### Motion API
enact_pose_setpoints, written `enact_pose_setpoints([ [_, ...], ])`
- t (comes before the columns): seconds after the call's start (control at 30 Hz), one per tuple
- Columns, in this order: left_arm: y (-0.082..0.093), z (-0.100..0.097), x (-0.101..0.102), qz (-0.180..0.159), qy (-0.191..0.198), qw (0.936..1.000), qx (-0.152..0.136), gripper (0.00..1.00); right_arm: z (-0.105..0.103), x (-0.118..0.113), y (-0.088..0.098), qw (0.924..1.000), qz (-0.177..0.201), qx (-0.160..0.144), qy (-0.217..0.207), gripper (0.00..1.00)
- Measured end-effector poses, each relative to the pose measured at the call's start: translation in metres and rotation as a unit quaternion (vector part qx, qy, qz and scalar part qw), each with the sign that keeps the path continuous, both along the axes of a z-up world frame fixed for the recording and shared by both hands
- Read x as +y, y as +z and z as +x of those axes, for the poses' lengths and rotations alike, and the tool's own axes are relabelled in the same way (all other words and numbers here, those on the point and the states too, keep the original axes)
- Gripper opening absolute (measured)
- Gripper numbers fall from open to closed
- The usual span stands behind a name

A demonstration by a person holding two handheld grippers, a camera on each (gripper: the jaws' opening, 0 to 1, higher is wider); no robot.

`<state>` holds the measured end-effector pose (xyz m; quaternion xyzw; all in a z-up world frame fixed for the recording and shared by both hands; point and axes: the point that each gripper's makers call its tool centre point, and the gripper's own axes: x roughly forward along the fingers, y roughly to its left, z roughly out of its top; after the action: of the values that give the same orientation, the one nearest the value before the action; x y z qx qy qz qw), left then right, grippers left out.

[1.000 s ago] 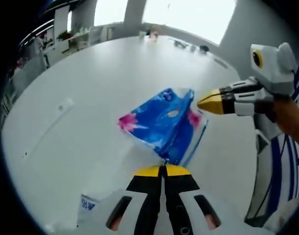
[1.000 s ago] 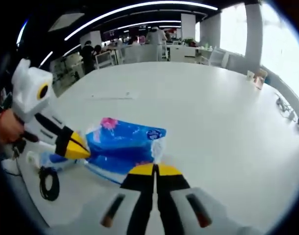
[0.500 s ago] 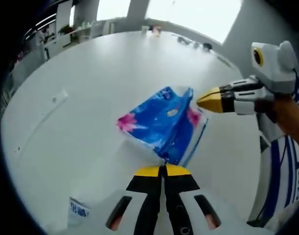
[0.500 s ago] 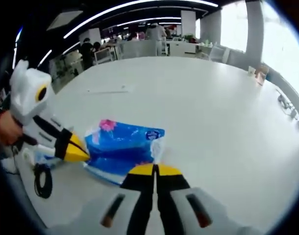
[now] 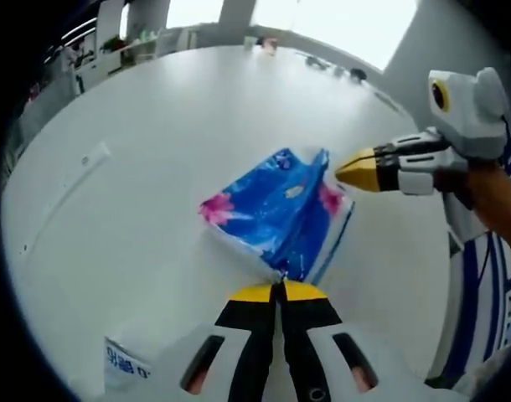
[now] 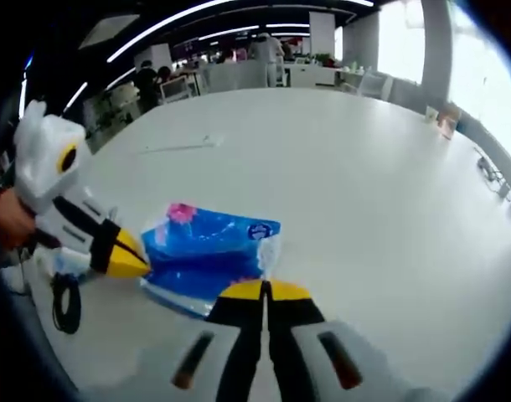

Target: Arrange the tabletop items into an orderly group along one side of the table until the central work area is clear of visible clutter.

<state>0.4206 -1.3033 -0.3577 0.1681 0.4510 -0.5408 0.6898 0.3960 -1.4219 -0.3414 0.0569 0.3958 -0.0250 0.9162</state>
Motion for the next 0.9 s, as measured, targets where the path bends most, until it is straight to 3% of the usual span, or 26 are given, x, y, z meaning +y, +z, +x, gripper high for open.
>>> enact_pose_setpoints([
  [0.57,-0.0051,-0.0046,-0.0025,-0.003,-0.009,0.9999,-0.006,0.00,-0.0007,-0.0036,-0.0082,1.0000,-0.005,0.001,0.005,0.00],
  [0.9,-0.0065,-0.0033,-0.0020,-0.001,-0.012,0.9998,-0.013,0.07,-0.0010,-0.0034,-0.0075,0.9999,-0.008,-0.007,0.011,0.01],
])
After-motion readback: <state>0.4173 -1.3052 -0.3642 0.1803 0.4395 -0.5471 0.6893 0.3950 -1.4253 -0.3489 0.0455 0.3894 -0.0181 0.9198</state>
